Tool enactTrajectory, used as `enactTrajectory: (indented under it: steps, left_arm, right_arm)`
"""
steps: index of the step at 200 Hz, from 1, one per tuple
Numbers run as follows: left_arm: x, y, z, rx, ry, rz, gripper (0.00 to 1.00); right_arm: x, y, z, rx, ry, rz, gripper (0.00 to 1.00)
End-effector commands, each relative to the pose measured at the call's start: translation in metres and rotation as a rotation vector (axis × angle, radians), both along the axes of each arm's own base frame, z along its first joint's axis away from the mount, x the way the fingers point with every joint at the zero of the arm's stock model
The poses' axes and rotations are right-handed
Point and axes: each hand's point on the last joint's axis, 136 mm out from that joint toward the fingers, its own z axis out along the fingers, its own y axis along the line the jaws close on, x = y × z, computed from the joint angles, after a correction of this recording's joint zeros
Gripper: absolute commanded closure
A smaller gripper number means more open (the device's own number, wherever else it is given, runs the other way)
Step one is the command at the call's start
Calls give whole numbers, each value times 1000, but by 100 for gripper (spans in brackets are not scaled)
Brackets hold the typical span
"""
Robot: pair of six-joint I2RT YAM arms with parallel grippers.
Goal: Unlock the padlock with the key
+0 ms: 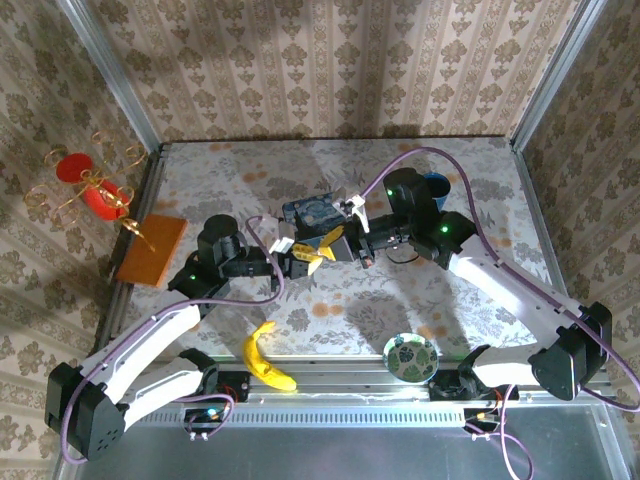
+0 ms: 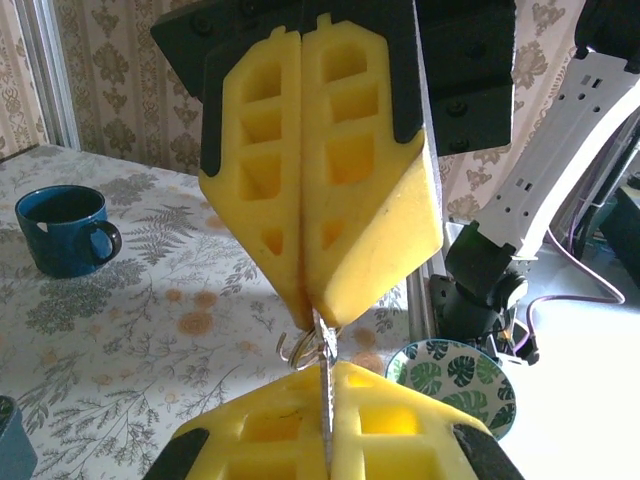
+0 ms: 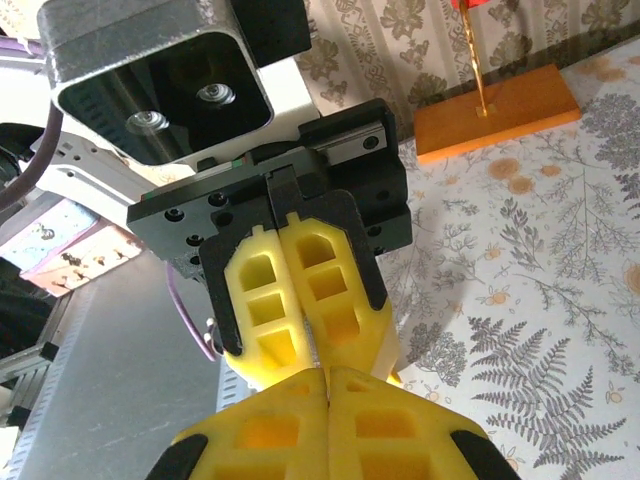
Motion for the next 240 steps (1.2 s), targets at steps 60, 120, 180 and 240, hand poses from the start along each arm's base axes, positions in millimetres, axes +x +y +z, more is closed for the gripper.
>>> enactTrajectory:
  steps: [60,120,180,240]
  left_arm:
    - [36,28,29,-120,91,314,10]
    - [79,59,28,-227,347,652,7]
    - [77,33,40,-338,451,513,24]
    - [67,-7,44,-340,442,365,34]
  right_arm:
    - [41,-11,-11,106,143,-304,100]
    - [58,-20,-7,274,174,-447,100]
    - [58,-26,4,384,218,-480,100]
    - [61,-22,14,471,270,-459,100]
